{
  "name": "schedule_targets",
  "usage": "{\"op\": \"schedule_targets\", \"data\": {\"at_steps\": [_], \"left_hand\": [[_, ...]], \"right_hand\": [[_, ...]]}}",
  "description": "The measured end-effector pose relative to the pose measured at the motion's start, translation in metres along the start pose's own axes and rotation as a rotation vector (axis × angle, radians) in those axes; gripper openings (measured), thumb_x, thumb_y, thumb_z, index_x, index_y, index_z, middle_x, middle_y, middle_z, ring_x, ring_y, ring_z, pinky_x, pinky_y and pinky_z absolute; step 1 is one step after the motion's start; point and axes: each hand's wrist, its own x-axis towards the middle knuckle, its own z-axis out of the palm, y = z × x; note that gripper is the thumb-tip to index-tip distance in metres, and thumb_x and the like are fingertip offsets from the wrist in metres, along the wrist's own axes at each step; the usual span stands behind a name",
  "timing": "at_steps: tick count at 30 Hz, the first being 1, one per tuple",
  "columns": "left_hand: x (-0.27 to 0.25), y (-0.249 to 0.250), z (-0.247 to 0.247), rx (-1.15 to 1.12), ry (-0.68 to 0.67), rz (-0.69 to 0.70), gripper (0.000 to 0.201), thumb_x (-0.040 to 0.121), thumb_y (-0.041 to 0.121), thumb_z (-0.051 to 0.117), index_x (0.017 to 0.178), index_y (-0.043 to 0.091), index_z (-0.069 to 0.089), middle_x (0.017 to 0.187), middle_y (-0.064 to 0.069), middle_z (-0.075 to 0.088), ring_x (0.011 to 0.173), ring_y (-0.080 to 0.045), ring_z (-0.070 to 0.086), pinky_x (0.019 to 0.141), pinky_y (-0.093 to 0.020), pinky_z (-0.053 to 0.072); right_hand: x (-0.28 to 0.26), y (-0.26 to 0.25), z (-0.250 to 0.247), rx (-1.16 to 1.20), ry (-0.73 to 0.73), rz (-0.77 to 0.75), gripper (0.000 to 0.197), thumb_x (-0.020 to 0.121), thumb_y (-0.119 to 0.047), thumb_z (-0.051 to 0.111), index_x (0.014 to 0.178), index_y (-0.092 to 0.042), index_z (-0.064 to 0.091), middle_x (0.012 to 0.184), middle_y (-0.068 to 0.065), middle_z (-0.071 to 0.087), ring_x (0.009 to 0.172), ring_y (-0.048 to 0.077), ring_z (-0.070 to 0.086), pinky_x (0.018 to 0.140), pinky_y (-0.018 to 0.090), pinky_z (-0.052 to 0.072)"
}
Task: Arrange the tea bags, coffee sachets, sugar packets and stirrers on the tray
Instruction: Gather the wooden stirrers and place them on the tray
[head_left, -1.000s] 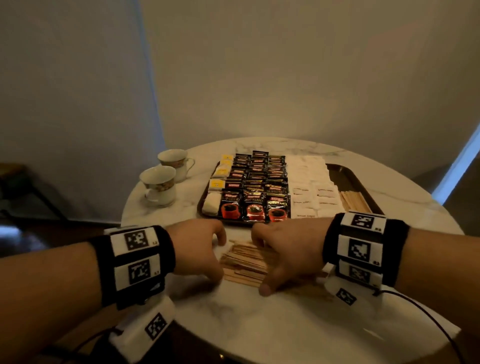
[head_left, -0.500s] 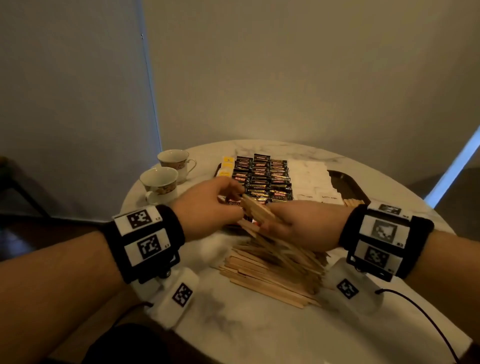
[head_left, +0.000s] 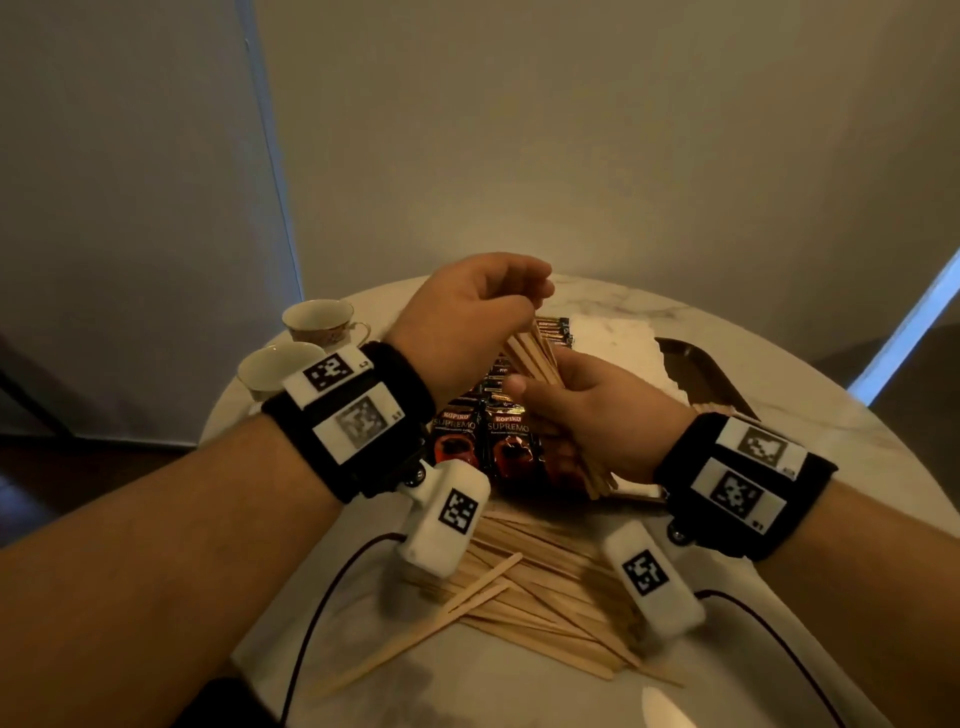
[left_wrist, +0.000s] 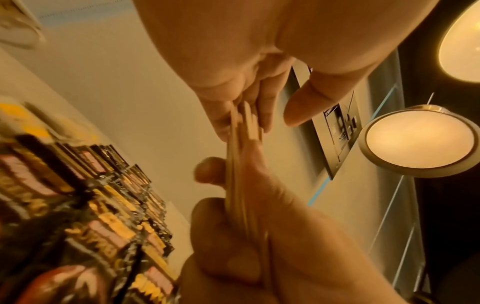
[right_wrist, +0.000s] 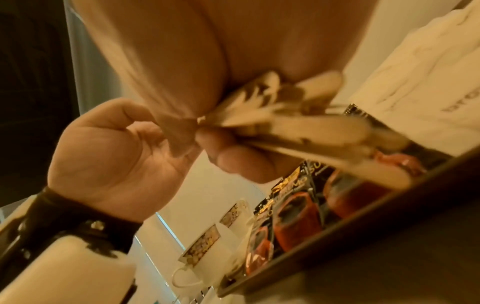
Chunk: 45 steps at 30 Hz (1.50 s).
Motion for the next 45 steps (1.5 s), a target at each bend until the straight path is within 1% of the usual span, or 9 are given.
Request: {"op": "schedule_targets", "data": {"at_steps": [4,10,15,22,27,31,38,43,45], "left_hand": [[0.006,-0.001,0.005,-0.037,-0.027,0.056,0.042,0.093,-0.002,0.054,0.130,0.015,0.064,0.121,0.002,0.072,0.116,-0.007,0.066,0.099,-0.029,0.055],[0.009,-0.005,0.003,-0.022,-0.058,0.032,0.037,0.087,0.034,0.060,0.121,0.024,0.070,0.119,0.003,0.075,0.115,-0.011,0.068,0.104,-0.047,0.054],[0.010,0.005,0.001,0.112,-0.146,0.057,0.045,0.093,0.052,0.056,0.123,0.024,0.073,0.117,0.005,0.075,0.110,-0.007,0.070,0.101,-0.037,0.056],[0.026,-0.030,-0.007,-0.649,-0.147,-0.348,0.082,0.100,0.073,0.031,0.139,0.006,0.058,0.122,-0.015,0.072,0.107,-0.030,0.072,0.088,-0.046,0.058],[0.032,-0.056,0.000,-0.917,-0.246,-0.462,0.089,0.096,0.078,0.027,0.139,0.006,0.057,0.139,-0.021,0.062,0.124,-0.042,0.062,0.110,-0.057,0.044],[0.030,-0.069,0.001,-1.128,-0.266,-0.454,0.089,0.096,0.076,0.033,0.152,0.008,0.047,0.151,-0.022,0.051,0.147,-0.044,0.039,0.121,-0.056,0.031],[0.032,-0.086,-0.008,-1.218,-0.100,-0.437,0.080,0.101,0.068,0.029,0.146,0.006,0.054,0.148,-0.023,0.055,0.142,-0.040,0.047,0.125,-0.055,0.024],[0.032,-0.083,-0.010,-1.244,-0.083,-0.416,0.084,0.097,0.070,0.042,0.153,0.008,0.045,0.131,-0.016,0.051,0.116,-0.031,0.059,0.108,-0.036,0.040],[0.032,-0.083,-0.014,-1.230,-0.065,-0.402,0.086,0.093,0.073,0.045,0.151,0.009,0.049,0.151,-0.015,0.050,0.119,-0.030,0.053,0.116,-0.038,0.034]], "right_hand": [[0.004,0.002,-0.002,-0.147,0.065,-0.034,0.017,0.097,-0.037,0.065,0.105,-0.023,0.059,0.073,0.003,0.058,0.056,0.018,0.054,0.055,0.029,0.053],[0.017,-0.004,0.001,0.142,0.013,-0.021,0.019,0.102,-0.030,0.059,0.088,-0.017,0.058,0.060,0.001,0.049,0.049,0.018,0.043,0.047,0.031,0.043],[0.027,-0.016,0.008,0.371,-0.041,-0.015,0.041,0.103,-0.012,0.049,0.063,-0.019,0.055,0.056,0.002,0.037,0.043,0.015,0.030,0.043,0.024,0.028],[0.038,-0.044,-0.008,0.646,0.045,-0.427,0.050,0.100,-0.036,0.054,0.059,-0.017,0.032,0.049,0.001,0.025,0.040,0.019,0.021,0.046,0.029,0.024],[0.055,-0.058,-0.012,0.682,0.132,-0.683,0.051,0.102,-0.032,0.053,0.053,-0.020,0.043,0.046,-0.002,0.033,0.039,0.018,0.028,0.049,0.030,0.030],[0.076,-0.046,-0.001,0.476,0.164,-0.680,0.043,0.086,-0.046,0.075,0.060,-0.022,0.050,0.050,-0.002,0.046,0.043,0.023,0.044,0.055,0.042,0.043],[0.092,-0.026,0.010,0.312,0.131,-0.568,0.025,0.089,-0.019,0.075,0.076,-0.011,0.056,0.070,0.032,0.057,0.062,0.056,0.054,0.057,0.052,0.049],[0.097,-0.022,0.012,0.388,0.094,-0.514,0.039,0.086,-0.046,0.078,0.067,-0.021,0.054,0.054,0.004,0.047,0.049,0.028,0.048,0.055,0.052,0.041],[0.098,-0.025,0.009,0.449,0.084,-0.497,0.041,0.082,-0.048,0.078,0.064,-0.022,0.052,0.051,0.002,0.039,0.044,0.022,0.039,0.053,0.052,0.037]]}}
